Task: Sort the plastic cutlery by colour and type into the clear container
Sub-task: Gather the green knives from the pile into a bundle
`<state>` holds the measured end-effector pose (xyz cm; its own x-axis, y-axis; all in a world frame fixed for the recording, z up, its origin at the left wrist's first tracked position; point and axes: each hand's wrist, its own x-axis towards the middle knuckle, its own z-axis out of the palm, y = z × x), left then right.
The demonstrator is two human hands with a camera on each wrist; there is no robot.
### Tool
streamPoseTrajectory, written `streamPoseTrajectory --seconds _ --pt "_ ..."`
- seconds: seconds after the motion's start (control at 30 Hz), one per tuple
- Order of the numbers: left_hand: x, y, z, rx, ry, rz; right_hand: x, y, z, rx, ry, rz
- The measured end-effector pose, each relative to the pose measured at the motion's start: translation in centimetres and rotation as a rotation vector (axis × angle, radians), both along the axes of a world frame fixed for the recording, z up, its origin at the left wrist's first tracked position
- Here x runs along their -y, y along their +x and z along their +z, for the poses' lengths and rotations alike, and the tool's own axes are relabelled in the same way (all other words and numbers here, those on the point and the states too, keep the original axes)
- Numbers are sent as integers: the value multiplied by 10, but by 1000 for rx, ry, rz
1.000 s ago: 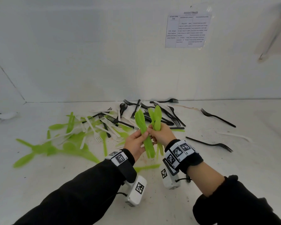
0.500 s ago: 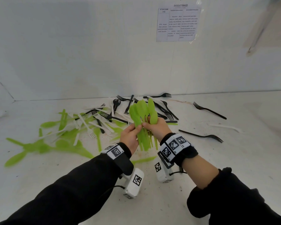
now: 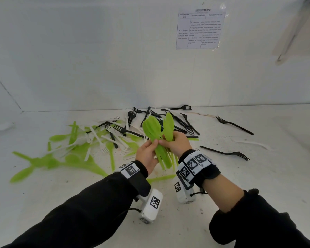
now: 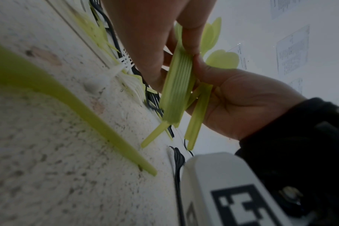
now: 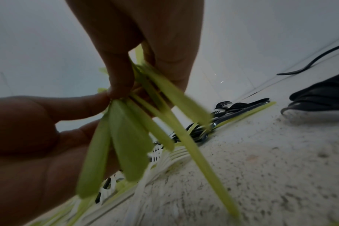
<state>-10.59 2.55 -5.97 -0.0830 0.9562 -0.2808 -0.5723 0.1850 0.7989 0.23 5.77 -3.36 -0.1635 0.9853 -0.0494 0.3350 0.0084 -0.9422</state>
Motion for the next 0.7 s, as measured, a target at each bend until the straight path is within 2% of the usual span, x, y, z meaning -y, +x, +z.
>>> streamPoseTrajectory --seconds 0.3,0.47,0.7 --pt "-2 3 4 -20 -6 16 -3 0 -3 -23 18 -37" --pt "-2 3 1 -51 -13 18 -1 -4 0 -2 27 0" --pt "-2 5 3 -48 -32 8 1 -5 2 -44 -75 82"
